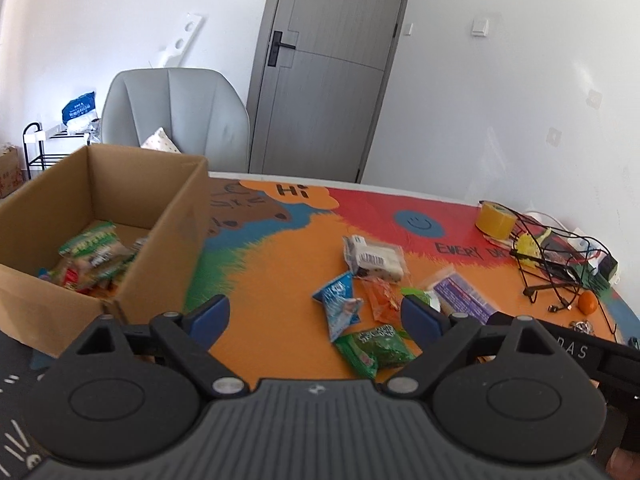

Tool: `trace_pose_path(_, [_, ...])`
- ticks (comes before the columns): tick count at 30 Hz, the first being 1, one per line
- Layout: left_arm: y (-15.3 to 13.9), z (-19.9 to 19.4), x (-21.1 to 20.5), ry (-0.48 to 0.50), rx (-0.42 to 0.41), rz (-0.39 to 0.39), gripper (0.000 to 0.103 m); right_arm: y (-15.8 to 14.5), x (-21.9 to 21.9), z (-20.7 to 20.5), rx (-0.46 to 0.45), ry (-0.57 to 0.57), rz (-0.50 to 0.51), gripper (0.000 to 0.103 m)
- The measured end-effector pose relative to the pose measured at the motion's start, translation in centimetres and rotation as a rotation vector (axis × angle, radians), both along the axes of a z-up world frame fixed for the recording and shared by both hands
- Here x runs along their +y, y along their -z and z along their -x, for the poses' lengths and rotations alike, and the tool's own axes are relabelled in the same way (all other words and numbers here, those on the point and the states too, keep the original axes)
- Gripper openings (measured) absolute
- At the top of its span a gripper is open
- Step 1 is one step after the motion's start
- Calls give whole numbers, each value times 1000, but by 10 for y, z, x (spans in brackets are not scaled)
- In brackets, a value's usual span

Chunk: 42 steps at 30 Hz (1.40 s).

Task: Organize snacks
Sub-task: 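Grasp green Chinese-print snack bag with left gripper while right grasps green-white packet, then carry both green snacks over the cardboard box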

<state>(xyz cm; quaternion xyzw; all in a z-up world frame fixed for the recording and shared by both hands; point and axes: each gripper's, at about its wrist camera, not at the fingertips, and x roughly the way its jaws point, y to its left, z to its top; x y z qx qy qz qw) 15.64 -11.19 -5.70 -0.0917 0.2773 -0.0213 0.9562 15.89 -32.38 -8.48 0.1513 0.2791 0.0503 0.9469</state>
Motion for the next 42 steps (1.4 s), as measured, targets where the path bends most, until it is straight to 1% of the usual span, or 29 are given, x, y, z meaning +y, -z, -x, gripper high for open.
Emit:
trace_pose_path(1, [3,-2,-2,3,6,3,92,2,-2,-1,6,1,-6,41])
trace_pose_path(6, [15,-13,-15,17,35,13,91,8,-7,-7,20,-4,-23,40])
trace_pose_path(15, [35,-33,-30,23,84,31,86,13,-10,-19,35,1,-41,40])
trace_pose_path(18, [41,-38,-33,22,95,32,83,16,-10,-23,40,5,-50,40])
trace_pose_path(21, [45,-43,-34,28,112,41,74,19,-8,-27,48,-3,-54,40])
trace_pose_path(23, [49,-47,-33,34,130,55,62,20,-6,-29,53,-11,-57,40])
trace_pose_path(24, [51,-48,-33,41,140,62,57,21,-5,-31,56,-14,-59,40])
trace_pose_path(26, [52,-48,-33,45,138,55,42,23,-2,-34,61,-18,-57,41])
trace_pose_path(27, [52,-48,-33,47,143,55,38,24,-1,-36,63,-20,-58,41])
trace_pose_path(30, [49,-47,-29,54,157,63,36,26,3,-42,68,-20,-53,42])
trace_pose_path(40, [33,-41,-10,18,111,58,35,28,23,-59,85,-38,-12,43])
trace_pose_path(42, [31,-41,-6,6,107,57,35,28,27,-62,90,-37,-1,46])
